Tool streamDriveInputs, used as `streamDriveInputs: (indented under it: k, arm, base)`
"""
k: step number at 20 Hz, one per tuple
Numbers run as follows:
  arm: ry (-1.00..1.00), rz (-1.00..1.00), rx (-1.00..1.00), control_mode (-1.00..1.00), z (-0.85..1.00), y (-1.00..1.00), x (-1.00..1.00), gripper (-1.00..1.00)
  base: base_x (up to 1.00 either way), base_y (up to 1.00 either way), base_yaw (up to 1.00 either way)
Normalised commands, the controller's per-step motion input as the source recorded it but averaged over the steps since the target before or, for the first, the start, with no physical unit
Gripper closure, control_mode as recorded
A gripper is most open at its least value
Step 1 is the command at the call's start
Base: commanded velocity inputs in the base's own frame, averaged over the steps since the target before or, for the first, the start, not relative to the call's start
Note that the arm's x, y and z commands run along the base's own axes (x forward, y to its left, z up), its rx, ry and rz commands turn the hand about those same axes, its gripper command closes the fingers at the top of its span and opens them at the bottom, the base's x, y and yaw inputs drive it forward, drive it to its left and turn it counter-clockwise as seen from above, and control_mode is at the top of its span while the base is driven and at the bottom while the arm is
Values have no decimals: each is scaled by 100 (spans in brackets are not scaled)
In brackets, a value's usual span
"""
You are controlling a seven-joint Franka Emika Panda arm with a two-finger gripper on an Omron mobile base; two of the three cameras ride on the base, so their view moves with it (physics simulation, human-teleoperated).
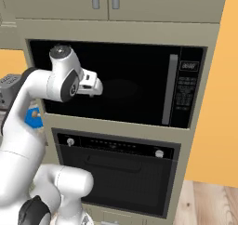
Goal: Pick the mushroom from the counter and place it in the microwave. Then turn on the microwave.
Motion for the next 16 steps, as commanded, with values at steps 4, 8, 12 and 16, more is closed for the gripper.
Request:
streamDriveInputs:
  k: [4, 8, 12, 16]
  arm:
    - [-10, -8, 7, -100, 7, -23, -17, -100]
    - [-4, -11, 6, -100, 8, -26, -24, -100]
    - [0, -12, 3, -100, 9, -28, -26, -100]
    - [0, -9, 0, -100, 10, -27, -24, -100]
  base:
    - [0, 0, 0]
    - [0, 0, 0]
    - [0, 0, 0]
    - [0, 0, 0]
